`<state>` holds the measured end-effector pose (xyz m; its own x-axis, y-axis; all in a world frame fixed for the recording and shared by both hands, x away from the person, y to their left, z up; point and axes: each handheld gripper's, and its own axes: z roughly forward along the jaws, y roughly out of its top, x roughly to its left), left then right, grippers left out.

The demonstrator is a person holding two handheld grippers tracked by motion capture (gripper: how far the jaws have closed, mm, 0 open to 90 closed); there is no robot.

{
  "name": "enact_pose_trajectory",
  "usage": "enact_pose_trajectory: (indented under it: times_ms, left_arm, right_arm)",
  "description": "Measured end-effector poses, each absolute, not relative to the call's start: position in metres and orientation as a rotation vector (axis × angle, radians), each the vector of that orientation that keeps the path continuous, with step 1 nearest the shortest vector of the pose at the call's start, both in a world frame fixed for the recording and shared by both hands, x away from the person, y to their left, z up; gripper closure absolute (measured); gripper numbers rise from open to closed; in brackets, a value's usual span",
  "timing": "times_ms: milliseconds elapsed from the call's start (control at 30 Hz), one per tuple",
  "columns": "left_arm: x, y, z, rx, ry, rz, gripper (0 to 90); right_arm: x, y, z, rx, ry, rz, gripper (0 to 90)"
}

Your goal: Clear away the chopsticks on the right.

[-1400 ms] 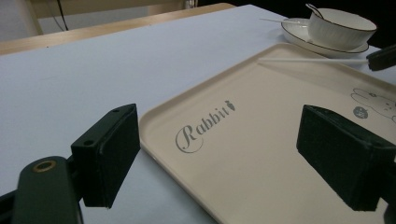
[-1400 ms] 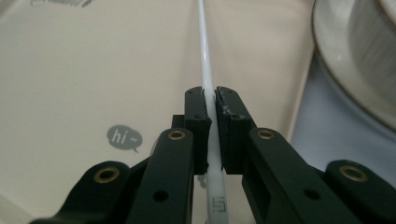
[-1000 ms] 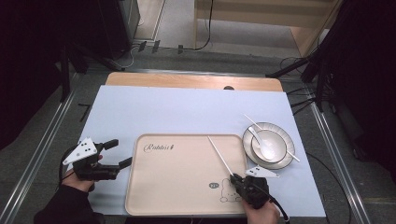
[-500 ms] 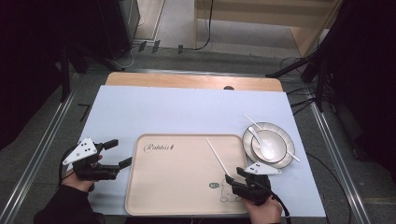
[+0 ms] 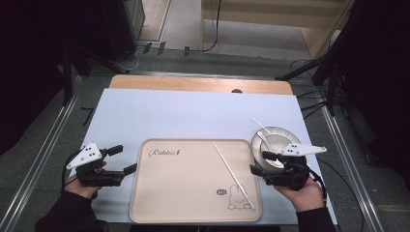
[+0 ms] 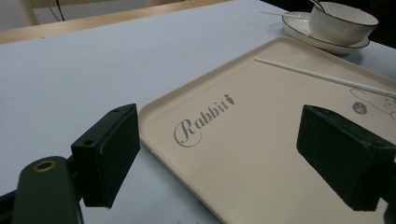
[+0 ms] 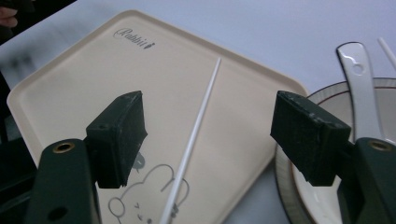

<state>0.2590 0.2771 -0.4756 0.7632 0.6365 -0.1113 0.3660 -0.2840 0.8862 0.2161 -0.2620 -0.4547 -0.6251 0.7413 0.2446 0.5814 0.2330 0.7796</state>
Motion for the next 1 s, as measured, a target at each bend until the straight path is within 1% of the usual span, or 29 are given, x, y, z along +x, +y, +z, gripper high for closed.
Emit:
enact_pose_trajectory:
  times_ms: [233,367,567,833,1000]
  left_arm:
    - [0.259,0.277,-0.476,1.914,0.772,0.322,13.9]
    - [0.259,0.277,-0.476,1.914,0.775,0.323,13.9]
    - [0.259,0.278,-0.475,1.913,0.777,0.323,13.9]
    - [0.259,0.276,-0.476,1.920,0.768,0.319,13.9]
    - [0.259,0.277,-0.476,1.922,0.769,0.322,13.9]
  right_arm:
    - [0.235,-0.299,-0.451,1.238,2.336,1.355,27.0]
    - [0.247,-0.321,-0.449,1.192,2.339,1.293,26.5]
    - [0.257,-0.348,-0.450,1.254,2.291,1.329,27.1]
    - [0.263,-0.379,-0.450,1.330,2.179,1.301,32.2]
    - [0.264,-0.398,-0.459,1.379,2.124,1.246,36.4]
